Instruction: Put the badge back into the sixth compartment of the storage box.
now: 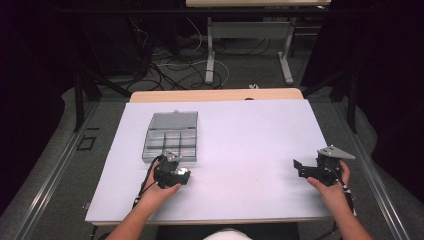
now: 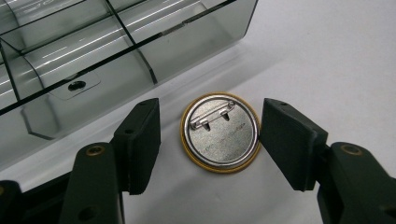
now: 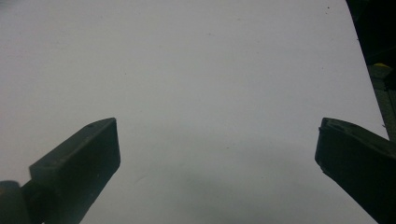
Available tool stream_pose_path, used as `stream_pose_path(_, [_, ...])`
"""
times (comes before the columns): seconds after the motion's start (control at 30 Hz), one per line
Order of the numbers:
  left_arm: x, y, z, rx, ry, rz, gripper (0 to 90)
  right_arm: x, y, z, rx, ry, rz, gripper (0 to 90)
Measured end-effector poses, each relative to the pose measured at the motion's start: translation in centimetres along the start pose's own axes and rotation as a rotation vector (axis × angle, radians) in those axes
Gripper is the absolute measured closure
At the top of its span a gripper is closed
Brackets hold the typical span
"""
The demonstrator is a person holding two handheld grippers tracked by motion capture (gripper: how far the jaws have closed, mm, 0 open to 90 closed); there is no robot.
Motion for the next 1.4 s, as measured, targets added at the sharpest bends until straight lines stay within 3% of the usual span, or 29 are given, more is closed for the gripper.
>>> stream_pose_path(1.03, [0.03, 0.19, 0.4, 0.029, -0.013, -0.011, 39.6, 0.0, 0.23, -0.03, -0.004, 0.006, -0.002, 0.0])
stream_pose_path(1.4, [-0.02, 0.36, 0.43, 0.028, 0.006, -0.007, 40.8, 0.03, 0.27, 0.01, -0.006, 0.0, -0.004, 0.1])
Point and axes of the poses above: each handheld gripper's, and its own axes: y roughly forward along the jaws, x roughly out of its underside, z roughly to its right, the point moved 3 cm from there along y, roughly forward along the jaws, and after that the axes turned 13 degrees about y, right-handed, at the moved point
